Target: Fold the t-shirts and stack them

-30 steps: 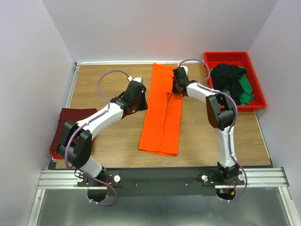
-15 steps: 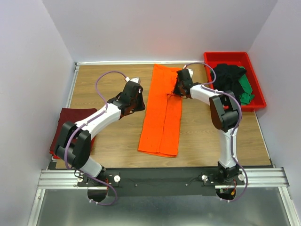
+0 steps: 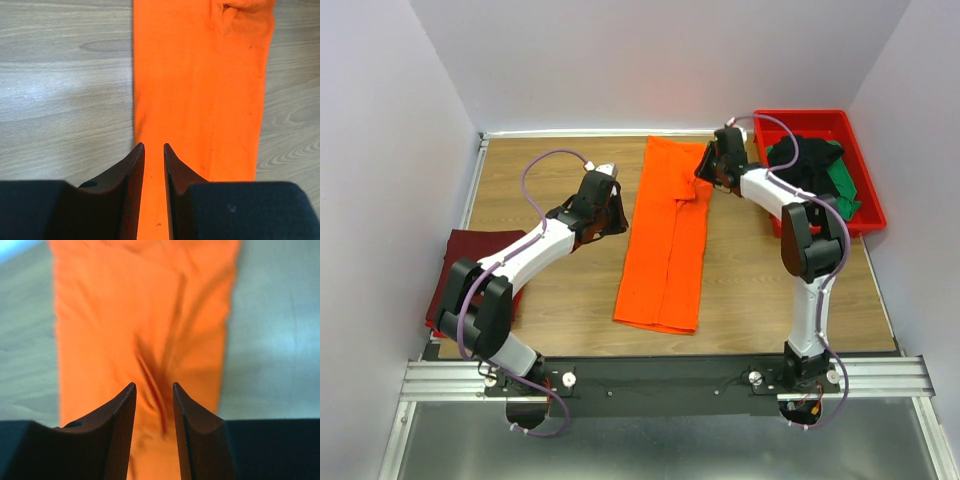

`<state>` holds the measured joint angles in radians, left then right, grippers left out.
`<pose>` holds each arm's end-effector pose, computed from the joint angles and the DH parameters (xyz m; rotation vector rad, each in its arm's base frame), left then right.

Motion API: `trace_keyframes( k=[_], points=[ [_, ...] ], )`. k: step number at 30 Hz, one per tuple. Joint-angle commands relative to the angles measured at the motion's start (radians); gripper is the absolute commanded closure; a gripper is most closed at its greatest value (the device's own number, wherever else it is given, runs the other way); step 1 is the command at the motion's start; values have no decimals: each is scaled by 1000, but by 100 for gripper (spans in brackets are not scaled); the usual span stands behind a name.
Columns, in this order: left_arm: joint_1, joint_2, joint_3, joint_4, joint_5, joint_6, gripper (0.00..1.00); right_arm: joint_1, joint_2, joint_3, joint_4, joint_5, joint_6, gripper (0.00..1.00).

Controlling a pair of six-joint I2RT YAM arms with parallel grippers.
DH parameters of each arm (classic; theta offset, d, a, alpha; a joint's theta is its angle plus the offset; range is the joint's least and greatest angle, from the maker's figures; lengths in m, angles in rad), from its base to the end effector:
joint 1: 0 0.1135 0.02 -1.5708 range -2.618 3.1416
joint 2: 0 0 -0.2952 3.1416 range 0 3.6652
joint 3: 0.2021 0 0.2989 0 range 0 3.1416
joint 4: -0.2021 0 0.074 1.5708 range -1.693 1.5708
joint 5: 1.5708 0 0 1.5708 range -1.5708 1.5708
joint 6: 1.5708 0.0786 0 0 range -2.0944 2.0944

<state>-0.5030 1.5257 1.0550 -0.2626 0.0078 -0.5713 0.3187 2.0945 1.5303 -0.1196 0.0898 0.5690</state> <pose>0.3574 -0.1973 0.2269 -0.0768 2.3680 -0.5475 0.5389 0.1704 0.1670 0.3326 2.2540 0.3723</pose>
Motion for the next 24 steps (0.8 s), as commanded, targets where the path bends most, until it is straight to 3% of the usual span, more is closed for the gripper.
trace_keyframes(
  k=[1,5,11,24],
  points=[
    [11,-21,-7,19,26,17,70,3,70,142,24,-84,-54,58],
    [14,-18,-7,19,26,21,70,39,139,231,23,-96,-90,59],
    [18,-12,-7,22,32,25,70,95,226,338,-17,92,-176,58],
    [23,1,-15,34,46,27,70,155,343,452,-78,313,-356,57]
  ],
)
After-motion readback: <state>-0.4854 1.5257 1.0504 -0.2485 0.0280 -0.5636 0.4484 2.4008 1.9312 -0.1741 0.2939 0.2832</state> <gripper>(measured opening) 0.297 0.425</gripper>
